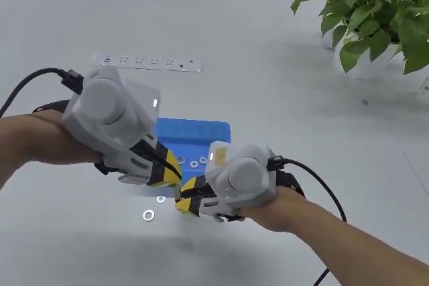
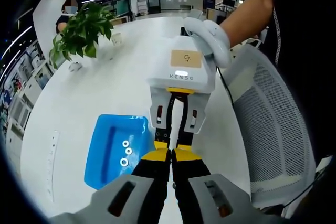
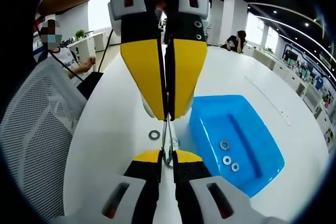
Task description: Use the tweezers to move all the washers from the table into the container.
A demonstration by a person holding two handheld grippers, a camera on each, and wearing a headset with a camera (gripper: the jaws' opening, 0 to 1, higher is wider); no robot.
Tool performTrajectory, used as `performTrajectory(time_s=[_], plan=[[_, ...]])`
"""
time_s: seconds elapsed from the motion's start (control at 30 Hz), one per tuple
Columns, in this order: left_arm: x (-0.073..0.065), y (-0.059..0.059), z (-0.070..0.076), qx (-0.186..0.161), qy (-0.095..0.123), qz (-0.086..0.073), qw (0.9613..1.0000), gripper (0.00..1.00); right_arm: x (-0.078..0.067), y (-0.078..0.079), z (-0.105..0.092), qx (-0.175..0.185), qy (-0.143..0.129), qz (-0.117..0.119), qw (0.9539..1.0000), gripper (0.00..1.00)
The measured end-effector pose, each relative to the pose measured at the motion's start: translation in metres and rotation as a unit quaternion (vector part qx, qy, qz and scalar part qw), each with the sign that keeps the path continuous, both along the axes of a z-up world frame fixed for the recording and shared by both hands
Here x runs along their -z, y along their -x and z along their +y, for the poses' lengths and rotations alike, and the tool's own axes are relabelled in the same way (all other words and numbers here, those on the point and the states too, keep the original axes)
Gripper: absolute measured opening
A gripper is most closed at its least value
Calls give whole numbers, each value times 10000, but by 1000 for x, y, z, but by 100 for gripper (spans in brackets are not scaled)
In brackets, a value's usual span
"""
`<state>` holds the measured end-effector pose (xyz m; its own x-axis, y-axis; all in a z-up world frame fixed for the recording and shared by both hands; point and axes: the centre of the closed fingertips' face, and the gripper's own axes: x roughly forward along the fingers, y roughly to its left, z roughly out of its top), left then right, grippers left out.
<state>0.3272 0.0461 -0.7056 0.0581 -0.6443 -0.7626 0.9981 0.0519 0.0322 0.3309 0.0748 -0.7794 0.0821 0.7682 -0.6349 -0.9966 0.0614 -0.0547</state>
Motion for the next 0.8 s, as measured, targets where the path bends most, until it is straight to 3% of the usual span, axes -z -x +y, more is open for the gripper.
performTrajectory(time_s=[0.33, 0.8], plan=[[-13, 1, 1, 57, 16, -56, 10000, 5, -13, 0, 1, 14, -43, -85, 10000, 10], [-41, -1, 3, 104, 45, -161, 9998, 5, -43, -5, 8, 1, -157, -292, 9995, 10]])
